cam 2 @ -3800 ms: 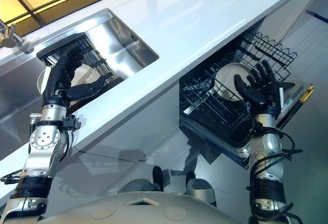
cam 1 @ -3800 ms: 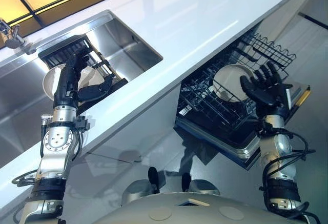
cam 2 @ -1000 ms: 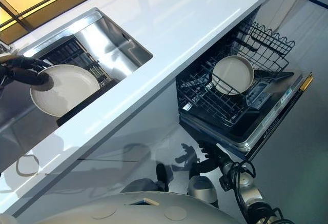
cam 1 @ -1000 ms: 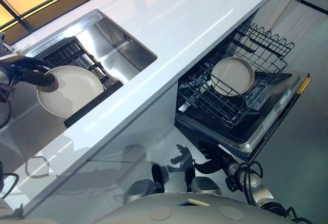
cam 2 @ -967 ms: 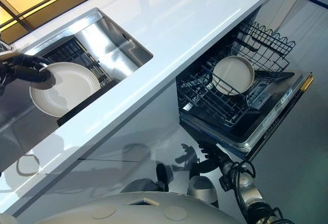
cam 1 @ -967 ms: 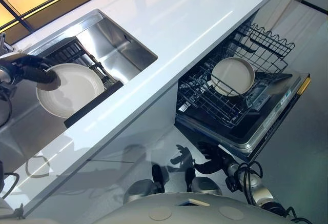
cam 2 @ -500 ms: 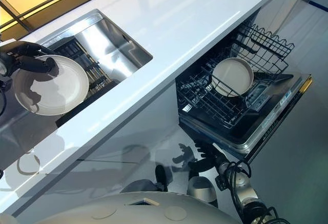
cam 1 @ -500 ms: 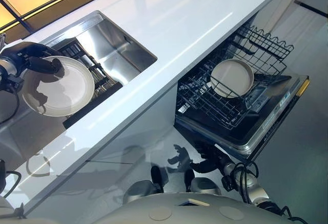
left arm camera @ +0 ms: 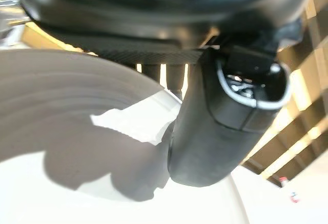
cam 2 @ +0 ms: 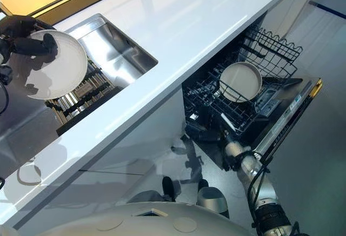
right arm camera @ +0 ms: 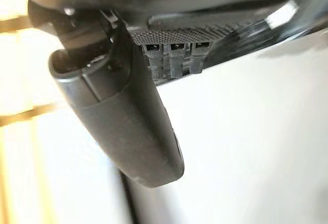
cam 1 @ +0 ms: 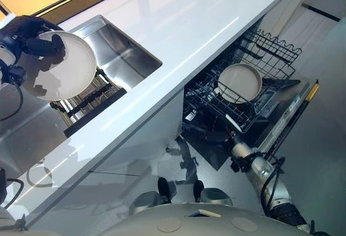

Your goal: Pick up plates and place into dishwasher.

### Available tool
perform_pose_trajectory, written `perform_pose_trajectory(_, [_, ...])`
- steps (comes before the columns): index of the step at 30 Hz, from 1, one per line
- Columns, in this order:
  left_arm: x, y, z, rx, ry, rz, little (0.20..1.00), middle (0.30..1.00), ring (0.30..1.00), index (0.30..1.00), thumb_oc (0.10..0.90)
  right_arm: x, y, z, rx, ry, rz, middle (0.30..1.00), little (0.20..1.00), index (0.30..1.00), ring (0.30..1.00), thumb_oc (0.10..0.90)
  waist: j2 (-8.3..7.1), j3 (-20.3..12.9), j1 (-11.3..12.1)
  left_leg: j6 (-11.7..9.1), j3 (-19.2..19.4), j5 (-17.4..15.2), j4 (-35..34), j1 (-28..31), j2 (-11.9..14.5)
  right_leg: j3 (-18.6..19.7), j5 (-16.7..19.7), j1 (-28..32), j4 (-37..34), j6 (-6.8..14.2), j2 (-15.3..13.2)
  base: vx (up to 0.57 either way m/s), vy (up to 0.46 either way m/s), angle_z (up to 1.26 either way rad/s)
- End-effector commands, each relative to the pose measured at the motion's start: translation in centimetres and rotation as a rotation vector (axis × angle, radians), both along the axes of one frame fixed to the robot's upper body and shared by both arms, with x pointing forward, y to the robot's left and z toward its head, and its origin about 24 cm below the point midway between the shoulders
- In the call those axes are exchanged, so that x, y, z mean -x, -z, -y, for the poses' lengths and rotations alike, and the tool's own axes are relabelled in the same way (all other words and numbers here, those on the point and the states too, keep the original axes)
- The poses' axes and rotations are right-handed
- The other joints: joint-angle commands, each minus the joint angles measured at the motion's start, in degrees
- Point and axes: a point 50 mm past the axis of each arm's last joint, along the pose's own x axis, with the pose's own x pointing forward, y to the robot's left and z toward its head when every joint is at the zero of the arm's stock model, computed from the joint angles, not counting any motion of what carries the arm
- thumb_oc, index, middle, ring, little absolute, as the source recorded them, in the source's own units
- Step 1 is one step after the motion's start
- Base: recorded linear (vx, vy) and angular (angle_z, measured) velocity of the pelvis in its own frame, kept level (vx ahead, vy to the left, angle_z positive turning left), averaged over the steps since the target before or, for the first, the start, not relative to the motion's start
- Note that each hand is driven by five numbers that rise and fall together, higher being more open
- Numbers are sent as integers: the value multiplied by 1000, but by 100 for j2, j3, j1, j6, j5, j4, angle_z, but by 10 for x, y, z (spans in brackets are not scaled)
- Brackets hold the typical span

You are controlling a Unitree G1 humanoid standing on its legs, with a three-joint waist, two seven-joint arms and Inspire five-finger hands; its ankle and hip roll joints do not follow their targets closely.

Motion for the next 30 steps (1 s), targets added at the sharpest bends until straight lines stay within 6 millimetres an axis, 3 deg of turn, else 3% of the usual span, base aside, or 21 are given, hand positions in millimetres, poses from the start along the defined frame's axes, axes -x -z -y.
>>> perform_pose_trajectory(1, [25,-86,-3,-90,-30,471,200,300,300,300,100,-23,-88,18,-135,54,416,900,900,900,900,800,198,-646,-103,-38,126,-864,97,301,-139,-3,-220,-325,240,485,99,-6,-47,-3])
perform_pose_trajectory(3, [25,-87,4,-110,-22,527,200,300,300,300,100,-26,-108,26,-123,124,515,900,900,900,900,800,204,-669,-92,-41,120,-861,79,321,-131,-10,-224,-299,219,455,115,3,-35,-2])
perform_pose_trajectory(4, [27,-90,16,-139,-7,607,200,300,300,300,100,-26,-131,36,-41,264,670,900,900,900,900,800,209,-695,-62,-46,100,-857,69,333,-120,-14,-242,-280,216,419,139,8,-30,-1])
perform_pose_trajectory(7, [35,-91,40,-232,13,715,200,300,300,300,100,-18,-162,41,103,404,878,900,900,900,900,800,220,-720,-18,-39,56,-853,65,351,-110,6,-285,-262,250,366,177,0,0,0])
perform_pose_trajectory(9, [48,-90,65,-290,54,826,200,300,300,300,100,-11,-182,37,99,366,985,900,900,900,900,800,216,-740,38,-28,-6,-845,85,350,-103,22,-346,-255,334,317,206,-1,-38,2])
perform_pose_trajectory(12, [56,-84,82,-317,92,914,200,300,300,300,100,-12,-188,28,16,239,982,900,900,900,900,800,195,-743,77,-17,-78,-847,116,345,-107,20,-402,-249,424,272,226,-12,-40,1])
perform_pose_trajectory(19, [54,-58,132,-379,163,1120,200,300,300,300,100,-22,-193,-19,-141,-65,906,900,900,900,900,800,40,-783,229,-35,-245,-837,189,304,-136,-91,-485,-198,530,181,232,-18,-51,3])
perform_pose_trajectory(23, [54,-41,155,-338,193,1207,200,300,300,300,100,-27,-189,-42,-175,-131,847,900,900,900,900,800,-31,-808,309,-61,-305,-814,196,300,-145,-176,-490,-155,521,161,224,2,-36,14])
perform_pose_trajectory(30, [51,-28,187,-270,246,1297,200,300,300,300,100,-30,-190,-71,-266,-179,819,900,900,900,900,800,-93,-819,375,-90,-363,-786,184,302,-150,-267,-511,-115,535,136,231,4,-17,9])
